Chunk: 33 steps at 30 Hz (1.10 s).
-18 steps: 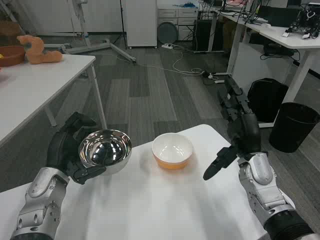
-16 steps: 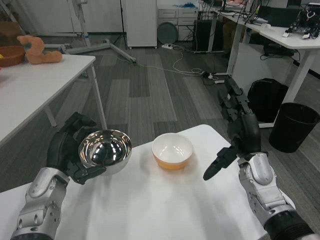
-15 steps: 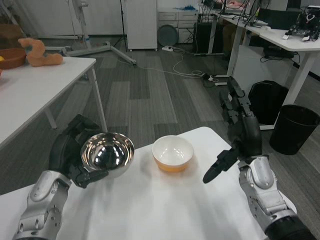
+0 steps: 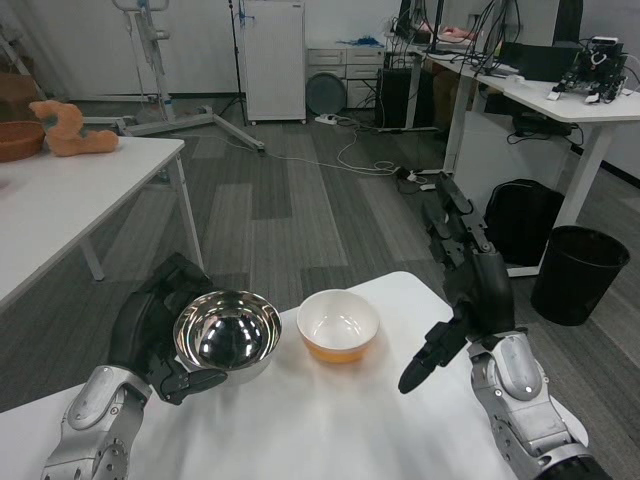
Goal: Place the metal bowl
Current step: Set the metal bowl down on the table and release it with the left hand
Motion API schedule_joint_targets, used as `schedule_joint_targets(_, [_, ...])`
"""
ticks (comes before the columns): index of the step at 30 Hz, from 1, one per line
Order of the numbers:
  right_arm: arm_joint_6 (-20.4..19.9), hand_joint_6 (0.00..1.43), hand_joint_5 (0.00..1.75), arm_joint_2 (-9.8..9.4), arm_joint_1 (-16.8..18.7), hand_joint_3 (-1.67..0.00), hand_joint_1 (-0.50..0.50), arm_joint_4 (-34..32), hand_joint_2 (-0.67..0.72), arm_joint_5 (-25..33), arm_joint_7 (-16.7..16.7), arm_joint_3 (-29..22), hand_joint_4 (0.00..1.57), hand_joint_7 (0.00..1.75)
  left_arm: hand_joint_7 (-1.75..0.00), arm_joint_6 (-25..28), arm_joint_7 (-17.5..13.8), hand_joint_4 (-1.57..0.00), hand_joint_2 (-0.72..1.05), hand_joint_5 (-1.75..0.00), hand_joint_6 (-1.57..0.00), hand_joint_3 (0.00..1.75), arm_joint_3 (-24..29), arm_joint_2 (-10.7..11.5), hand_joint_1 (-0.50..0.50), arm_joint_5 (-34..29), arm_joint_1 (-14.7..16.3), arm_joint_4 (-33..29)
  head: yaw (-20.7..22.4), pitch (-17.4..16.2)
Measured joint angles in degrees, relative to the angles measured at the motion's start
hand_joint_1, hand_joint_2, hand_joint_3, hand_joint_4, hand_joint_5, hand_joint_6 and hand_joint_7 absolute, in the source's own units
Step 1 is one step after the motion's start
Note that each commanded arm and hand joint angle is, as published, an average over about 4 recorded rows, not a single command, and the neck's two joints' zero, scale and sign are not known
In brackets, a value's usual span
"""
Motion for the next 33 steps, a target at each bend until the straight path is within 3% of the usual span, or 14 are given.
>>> schedule_joint_targets(16, [0.0, 0.00, 0.00, 0.70, 0.3, 0.00, -0.29, -0.5, 0.72, 0.0, 0.0, -0.9, 0.00, 0.07, -1.71, -0.9, -0.3, -1.01, 1.00, -1.75, -0.58, 1.57, -1.5, 0.4, -0.37, -0.5, 4.3, 5.8, 0.3, -2.7])
schedule_joint_targets(24, [0.0, 0.00, 0.00, 0.77, 0.3, 0.00, -0.29, -0.1, 0.72, 0.0, 0.0, -0.8, 0.00, 0.07, -1.68, -4.8, -1.3, -0.97, 1.00, -1.75, -0.58, 1.57, -2.3, 0.5, -0.37, -1.2, 3.8, 10.2, 1.3, -5.7])
schedule_joint_targets(29, [0.0, 0.00, 0.00, 0.77, 0.3, 0.00, -0.29, 0.1, 0.72, 0.0, 0.0, -0.8, 0.00, 0.07, -1.66, -6.5, -1.4, -0.78, 1.05, -1.75, -0.37, 1.57, -2.9, 0.7, -0.34, -1.5, 3.5, 12.0, 1.8, -6.6])
schedule_joint_targets(33, [0.0, 0.00, 0.00, 0.77, 0.3, 0.00, -0.29, 0.1, 0.71, 0.0, 0.0, -0.8, 0.00, 0.07, -1.50, -7.2, -2.7, -0.32, 0.96, -1.75, -0.16, 1.61, -3.3, 0.7, -0.44, -2.6, 3.5, 12.9, 2.3, -7.1])
